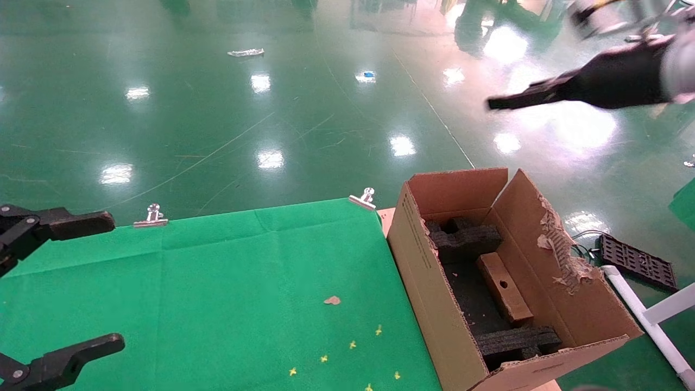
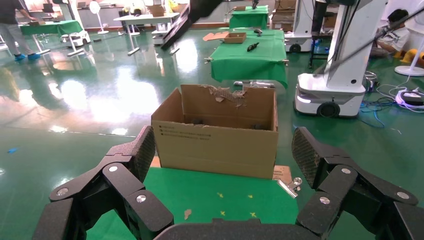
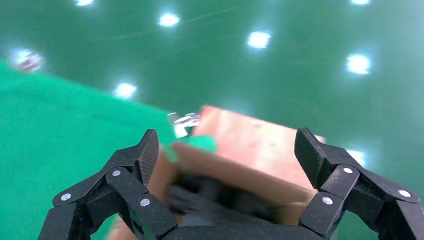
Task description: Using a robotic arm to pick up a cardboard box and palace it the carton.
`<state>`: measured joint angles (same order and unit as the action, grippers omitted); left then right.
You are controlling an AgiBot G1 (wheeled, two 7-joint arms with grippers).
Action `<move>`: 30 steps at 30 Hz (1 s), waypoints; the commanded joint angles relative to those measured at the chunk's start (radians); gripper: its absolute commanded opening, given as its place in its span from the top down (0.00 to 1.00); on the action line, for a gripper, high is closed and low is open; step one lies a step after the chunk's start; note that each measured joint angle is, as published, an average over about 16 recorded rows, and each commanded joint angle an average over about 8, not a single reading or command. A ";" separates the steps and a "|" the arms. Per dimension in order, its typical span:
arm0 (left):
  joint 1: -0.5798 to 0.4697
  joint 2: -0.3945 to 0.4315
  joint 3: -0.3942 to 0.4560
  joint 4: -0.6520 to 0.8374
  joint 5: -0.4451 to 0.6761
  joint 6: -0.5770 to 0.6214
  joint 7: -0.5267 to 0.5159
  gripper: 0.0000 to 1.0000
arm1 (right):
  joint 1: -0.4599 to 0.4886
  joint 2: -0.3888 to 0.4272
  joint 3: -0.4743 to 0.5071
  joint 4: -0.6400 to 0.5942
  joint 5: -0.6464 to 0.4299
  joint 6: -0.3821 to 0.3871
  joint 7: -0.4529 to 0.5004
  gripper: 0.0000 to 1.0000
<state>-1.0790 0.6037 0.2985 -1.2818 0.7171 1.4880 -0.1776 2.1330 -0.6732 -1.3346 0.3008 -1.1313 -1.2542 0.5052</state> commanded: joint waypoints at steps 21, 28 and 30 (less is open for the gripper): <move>-0.001 0.000 0.001 0.000 -0.001 0.000 0.001 0.00 | -0.425 0.025 0.423 0.395 0.161 -0.097 -0.127 0.00; -0.001 0.000 0.002 0.000 -0.001 0.000 0.001 0.00 | -0.558 0.033 0.556 0.519 0.211 -0.127 -0.167 0.00; -0.001 -0.001 0.002 0.000 -0.001 0.000 0.001 0.00 | -0.596 0.035 0.594 0.554 0.226 -0.136 -0.179 0.00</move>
<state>-1.0796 0.6032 0.3001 -1.2814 0.7161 1.4876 -0.1767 1.5368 -0.6383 -0.7403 0.8547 -0.9056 -1.3902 0.3263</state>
